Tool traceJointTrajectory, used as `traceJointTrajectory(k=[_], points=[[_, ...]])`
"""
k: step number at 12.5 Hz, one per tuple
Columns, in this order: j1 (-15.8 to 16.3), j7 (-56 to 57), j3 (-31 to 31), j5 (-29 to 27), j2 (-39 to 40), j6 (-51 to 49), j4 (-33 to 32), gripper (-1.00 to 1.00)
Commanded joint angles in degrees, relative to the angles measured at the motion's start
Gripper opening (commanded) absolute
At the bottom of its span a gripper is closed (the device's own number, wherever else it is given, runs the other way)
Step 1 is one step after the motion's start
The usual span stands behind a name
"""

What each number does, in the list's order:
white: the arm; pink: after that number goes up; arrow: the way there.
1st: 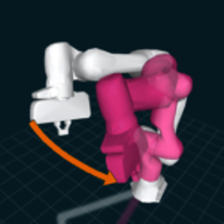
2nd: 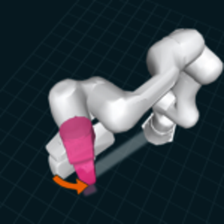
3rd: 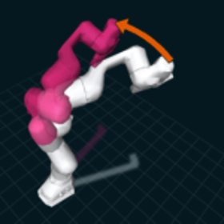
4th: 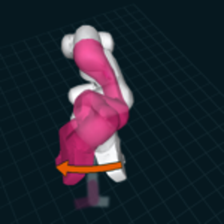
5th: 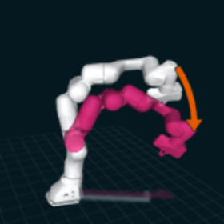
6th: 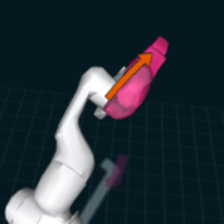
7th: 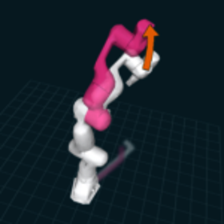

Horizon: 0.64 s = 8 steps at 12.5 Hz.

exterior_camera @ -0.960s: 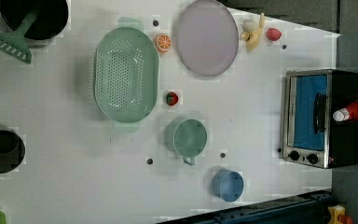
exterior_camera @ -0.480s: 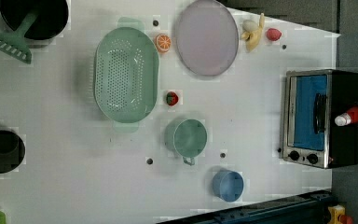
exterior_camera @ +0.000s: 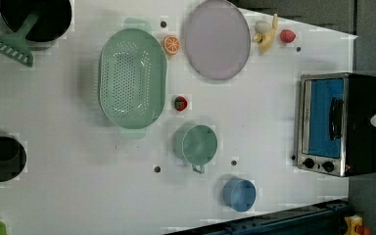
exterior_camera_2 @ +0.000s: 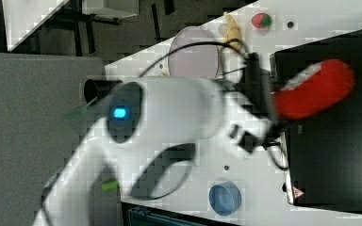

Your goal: Pick Ketchup from oven and place it on table.

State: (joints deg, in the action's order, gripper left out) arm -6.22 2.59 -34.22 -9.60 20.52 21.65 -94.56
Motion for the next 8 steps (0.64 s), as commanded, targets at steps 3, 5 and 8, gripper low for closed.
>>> traceJointTrajectory(k=[3, 5, 8], points=[[11.9, 3.2, 4.1, 2.1, -9.1, -10.8, 4.3, 0.24], [14.2, 2.8, 7.0, 2.1, -10.6, -13.8, 3.9, 0.24], [16.8, 2.8, 11.7, 2.1, -10.9, -15.4, 2.7, 0.24]])
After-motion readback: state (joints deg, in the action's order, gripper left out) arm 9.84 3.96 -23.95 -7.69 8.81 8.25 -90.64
